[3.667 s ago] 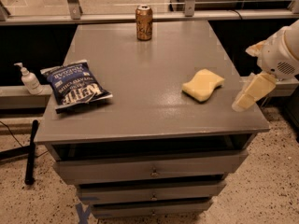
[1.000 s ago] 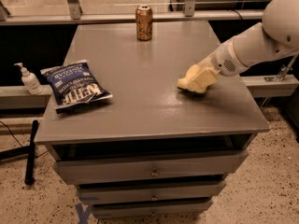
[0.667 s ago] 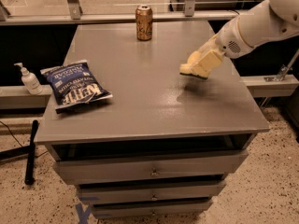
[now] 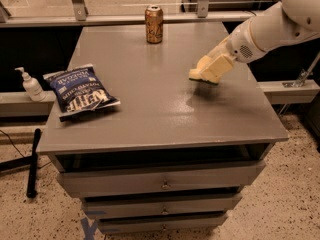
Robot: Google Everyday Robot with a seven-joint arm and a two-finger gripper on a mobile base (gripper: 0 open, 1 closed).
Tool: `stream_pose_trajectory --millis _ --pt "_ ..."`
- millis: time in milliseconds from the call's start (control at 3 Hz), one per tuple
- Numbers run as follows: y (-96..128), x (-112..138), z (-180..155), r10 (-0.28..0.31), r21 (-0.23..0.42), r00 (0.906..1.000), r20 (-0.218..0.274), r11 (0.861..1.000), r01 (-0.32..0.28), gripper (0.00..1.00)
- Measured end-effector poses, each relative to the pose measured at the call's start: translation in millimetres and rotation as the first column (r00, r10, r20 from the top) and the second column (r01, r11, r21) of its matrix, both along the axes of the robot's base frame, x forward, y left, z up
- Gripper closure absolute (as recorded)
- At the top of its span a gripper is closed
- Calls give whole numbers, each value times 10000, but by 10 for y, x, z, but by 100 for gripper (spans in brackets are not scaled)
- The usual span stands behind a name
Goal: Move sponge near blue chip bag
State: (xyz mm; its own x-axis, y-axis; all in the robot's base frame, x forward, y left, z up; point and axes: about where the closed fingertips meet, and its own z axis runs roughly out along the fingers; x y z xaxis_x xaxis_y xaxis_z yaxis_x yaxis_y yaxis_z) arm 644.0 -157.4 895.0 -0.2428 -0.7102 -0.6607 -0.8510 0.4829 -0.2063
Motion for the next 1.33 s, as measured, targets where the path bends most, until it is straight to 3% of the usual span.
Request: stream_pose_trajectory --millis 333,667,1000,1333 --pt "90 254 -64 270 208 9979 585 9994 -282 100" --pt "179 743 -16 569 295 9824 1780 9976 -631 100" --pt "279 1223 51 799 347 9602 2678 9951 -925 100" --pt "374 1611 86 870 377 9424 3230 9938 -1047 100"
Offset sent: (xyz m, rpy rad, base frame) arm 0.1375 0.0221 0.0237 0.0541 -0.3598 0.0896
